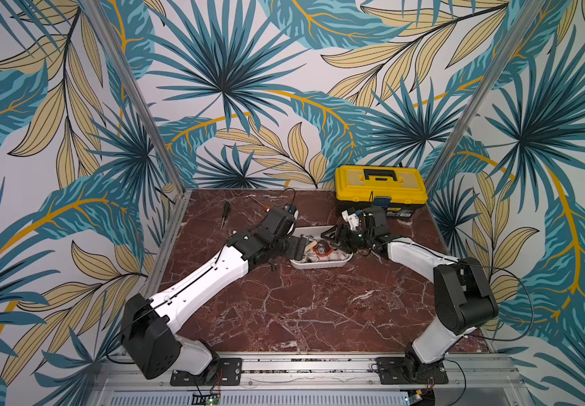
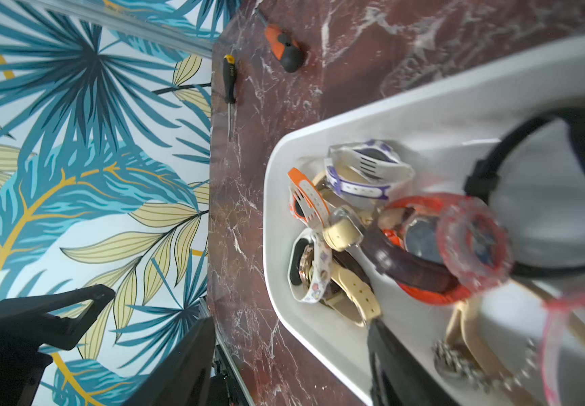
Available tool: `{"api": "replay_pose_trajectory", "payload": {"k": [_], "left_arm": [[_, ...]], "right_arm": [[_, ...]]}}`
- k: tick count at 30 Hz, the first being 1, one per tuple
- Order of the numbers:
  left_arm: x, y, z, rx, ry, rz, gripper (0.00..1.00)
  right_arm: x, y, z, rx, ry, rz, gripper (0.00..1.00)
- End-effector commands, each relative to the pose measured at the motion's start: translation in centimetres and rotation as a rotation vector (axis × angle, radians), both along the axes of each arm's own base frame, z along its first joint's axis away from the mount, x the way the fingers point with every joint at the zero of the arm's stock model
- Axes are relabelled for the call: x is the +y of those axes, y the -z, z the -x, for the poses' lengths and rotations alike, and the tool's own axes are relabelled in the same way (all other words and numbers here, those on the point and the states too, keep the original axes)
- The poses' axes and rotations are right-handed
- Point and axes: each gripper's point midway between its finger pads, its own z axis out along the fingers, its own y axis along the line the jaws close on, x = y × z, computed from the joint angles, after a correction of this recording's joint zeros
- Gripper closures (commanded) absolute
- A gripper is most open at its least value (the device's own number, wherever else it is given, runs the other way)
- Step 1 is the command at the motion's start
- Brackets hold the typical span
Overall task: Put the watch into the storage box
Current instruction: Adjust the watch in the storage box.
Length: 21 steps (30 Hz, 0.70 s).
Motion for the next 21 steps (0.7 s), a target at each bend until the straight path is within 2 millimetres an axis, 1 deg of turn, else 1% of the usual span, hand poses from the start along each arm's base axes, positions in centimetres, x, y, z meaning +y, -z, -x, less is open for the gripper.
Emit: {"api": "replay_pose_trajectory", "payload": {"k": [1,6,10,12,14,18,21], "left_arm": [[1.6,-0.9,-0.2,-0.071,-0.073,0.070,0.05],[3.8,-0.5,0.8,-0.057,-0.115,0.066,0.04],[4.8,-0.4,1.4,-0.057,-0.133,0.045,0.04],[5.3,-0.3,1.5,-0.061,-0.144,0.036,0.04],[5.8,-0.1,1.7,-0.058,-0.154,0.028,0.03],[6.4,0.3,1.9,-0.049,-0.171,0.019,0.03],[6.7,0.6,2.0,-0.042,-0.181,0.016,0.03]], "right_arm": [[1.1,-0.2,-1.2,-0.008,-0.015,-0.038,0.34],[1.4,1.8,-2.9,0.023,0.006,-0.019,0.34],[1.9,3.7,-3.4,0.060,0.010,-0.010,0.34],[2.2,4.7,-3.5,0.079,0.005,-0.008,0.33],[2.8,5.1,-3.3,0.094,-0.012,-0.006,0.33],[3.9,5.5,-2.5,0.100,-0.048,0.011,0.33],[3.9,5.9,-2.1,0.106,-0.049,0.021,0.33]]}}
